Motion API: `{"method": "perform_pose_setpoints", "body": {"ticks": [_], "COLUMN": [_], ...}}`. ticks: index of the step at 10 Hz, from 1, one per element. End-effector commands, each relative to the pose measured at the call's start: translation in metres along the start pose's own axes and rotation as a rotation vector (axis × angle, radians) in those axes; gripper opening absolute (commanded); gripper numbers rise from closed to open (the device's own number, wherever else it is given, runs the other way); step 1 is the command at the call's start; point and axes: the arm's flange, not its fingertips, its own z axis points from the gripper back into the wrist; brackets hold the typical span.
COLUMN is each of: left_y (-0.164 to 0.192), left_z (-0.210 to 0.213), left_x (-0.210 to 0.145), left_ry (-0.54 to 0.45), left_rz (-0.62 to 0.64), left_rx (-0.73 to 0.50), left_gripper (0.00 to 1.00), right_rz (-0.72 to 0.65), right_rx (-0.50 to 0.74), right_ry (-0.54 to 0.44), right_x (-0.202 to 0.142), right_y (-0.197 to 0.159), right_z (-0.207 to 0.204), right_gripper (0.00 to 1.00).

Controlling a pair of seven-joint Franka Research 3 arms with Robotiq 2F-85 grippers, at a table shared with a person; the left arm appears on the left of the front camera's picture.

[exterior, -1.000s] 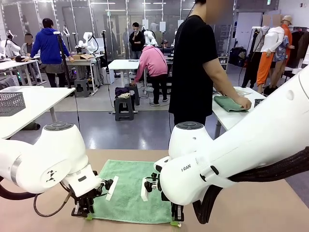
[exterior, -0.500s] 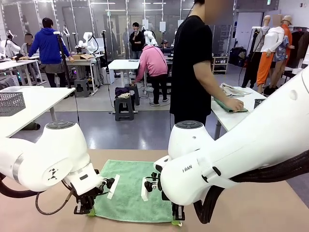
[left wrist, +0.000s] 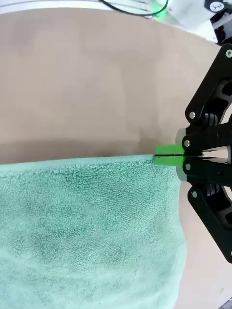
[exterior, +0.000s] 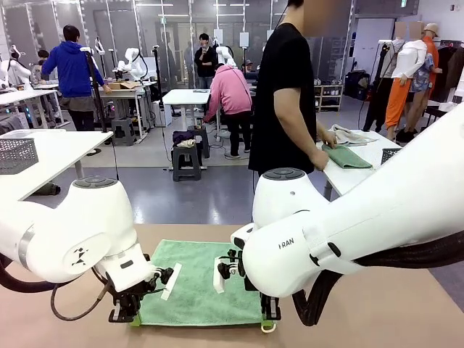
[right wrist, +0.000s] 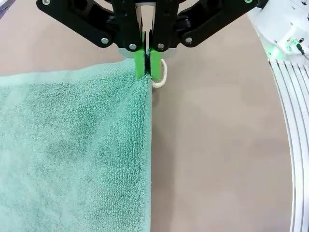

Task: Fold the towels and place them in the basket.
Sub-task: When a person lays out a Towel with hook on the table, fold it in half twice.

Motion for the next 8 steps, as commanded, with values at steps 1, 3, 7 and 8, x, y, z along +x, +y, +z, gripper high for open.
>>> {"method": "perform_pose_setpoints", "body": {"ticks": [1, 3, 7, 8], "left_y": [-0.009, -0.002, -0.002, -0.003], "left_z": [0.007, 0.003, 0.003, 0.005], "left_x": [0.0, 0.0, 0.0, 0.0], "left_ry": [0.032, 0.003, 0.003, 0.003], "left_rz": [0.016, 0.001, 0.001, 0.01], "left_rx": [0.002, -0.001, -0.001, 0.0], "left_gripper": [0.0, 0.0, 0.0, 0.01], "right_rz": [-0.003, 0.0, 0.0, 0.002], "right_rx": [-0.017, 0.0, 0.0, -0.002], "right_ry": [0.027, 0.0, 0.0, 0.0], "right_x": [0.001, 0.0, 0.0, 0.001], "right_y": [0.002, 0.0, 0.0, -0.001], "right_z": [0.002, 0.0, 0.0, 0.001], "right_gripper": [0.0, 0.0, 0.0, 0.05]}}
